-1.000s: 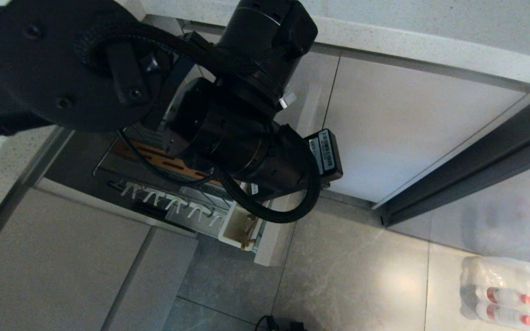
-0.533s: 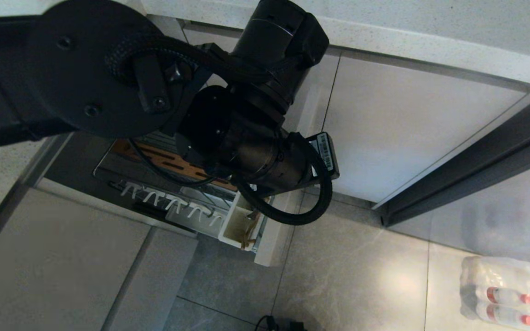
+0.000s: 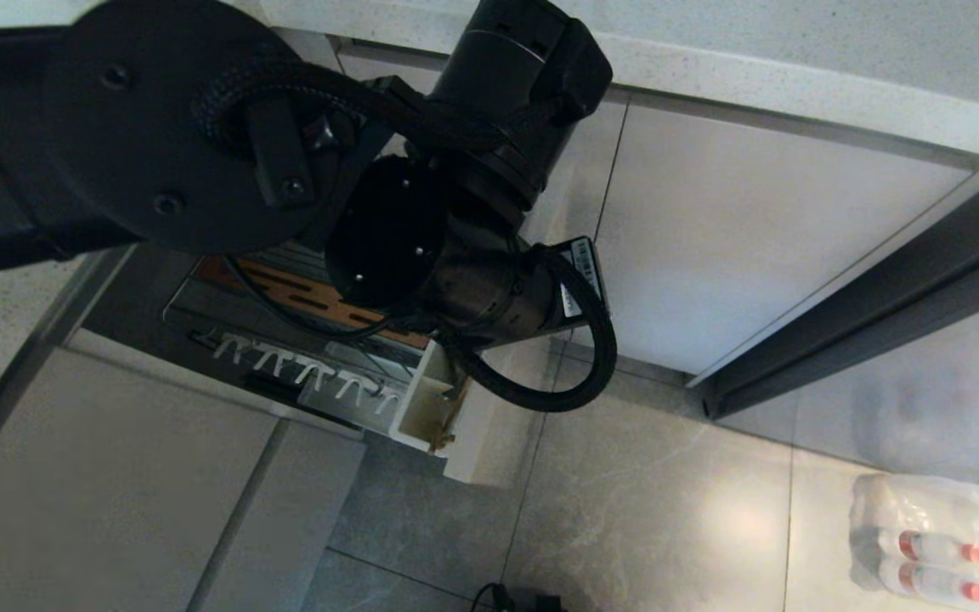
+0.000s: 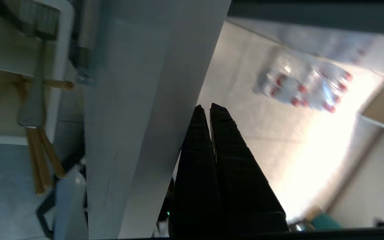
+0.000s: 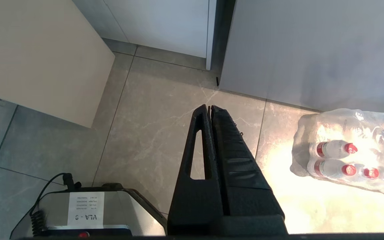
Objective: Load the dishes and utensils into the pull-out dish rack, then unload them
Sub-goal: Close the cupboard
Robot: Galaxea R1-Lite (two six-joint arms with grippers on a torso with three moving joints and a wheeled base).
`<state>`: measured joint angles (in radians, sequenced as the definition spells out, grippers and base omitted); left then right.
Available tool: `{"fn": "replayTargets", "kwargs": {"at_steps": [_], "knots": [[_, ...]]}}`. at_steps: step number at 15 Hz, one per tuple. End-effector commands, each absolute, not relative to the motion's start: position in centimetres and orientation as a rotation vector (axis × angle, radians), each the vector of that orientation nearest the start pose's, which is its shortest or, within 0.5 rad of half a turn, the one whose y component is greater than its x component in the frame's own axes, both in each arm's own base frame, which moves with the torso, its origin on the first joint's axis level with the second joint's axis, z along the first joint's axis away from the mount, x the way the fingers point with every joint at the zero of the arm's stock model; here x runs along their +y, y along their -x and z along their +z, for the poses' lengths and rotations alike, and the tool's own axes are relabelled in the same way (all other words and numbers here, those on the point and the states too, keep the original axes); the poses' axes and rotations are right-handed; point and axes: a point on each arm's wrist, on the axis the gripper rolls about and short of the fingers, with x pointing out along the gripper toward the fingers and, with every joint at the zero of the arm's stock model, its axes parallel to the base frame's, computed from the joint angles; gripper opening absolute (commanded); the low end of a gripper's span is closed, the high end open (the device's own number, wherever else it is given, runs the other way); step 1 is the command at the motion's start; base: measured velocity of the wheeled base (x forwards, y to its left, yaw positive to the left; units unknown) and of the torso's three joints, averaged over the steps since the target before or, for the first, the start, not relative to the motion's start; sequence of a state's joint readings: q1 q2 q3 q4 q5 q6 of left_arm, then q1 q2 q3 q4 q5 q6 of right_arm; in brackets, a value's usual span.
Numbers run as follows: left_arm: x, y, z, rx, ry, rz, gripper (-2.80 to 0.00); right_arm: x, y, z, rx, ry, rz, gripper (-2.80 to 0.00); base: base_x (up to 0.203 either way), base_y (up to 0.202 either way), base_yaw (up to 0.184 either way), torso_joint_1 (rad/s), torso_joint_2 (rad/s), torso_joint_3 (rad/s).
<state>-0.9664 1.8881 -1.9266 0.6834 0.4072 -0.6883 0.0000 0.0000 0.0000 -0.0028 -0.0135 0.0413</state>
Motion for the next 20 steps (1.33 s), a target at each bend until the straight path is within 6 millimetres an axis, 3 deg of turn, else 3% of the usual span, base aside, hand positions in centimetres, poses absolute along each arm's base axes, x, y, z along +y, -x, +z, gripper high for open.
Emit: {"fn": "replayTargets", "kwargs": {"at_steps": [1,14,20], "knots": [[-27.9,-20.4,30.7,0.646,0.241,-0.317,-2.80,0.0,2.3,7.6,-0.002,-0.041,-0.015,-2.80,0.000,0.000,0.000,0.000,0.00,0.000],[-27.3,-20.8,30.9,0.492,0.162,-0.104,-2.80,0.0,2.3,7.6,-0.002,-0.041,-0.014,-2.80,0.000,0.000,0.000,0.000,0.00,0.000],[-25.9,-22.7,30.8,0.435,0.105,0.034,-2.80,0.0,2.3,7.6,-0.002,-0.041,-0.014,-2.80,0.000,0.000,0.000,0.000,0.00,0.000]]}}
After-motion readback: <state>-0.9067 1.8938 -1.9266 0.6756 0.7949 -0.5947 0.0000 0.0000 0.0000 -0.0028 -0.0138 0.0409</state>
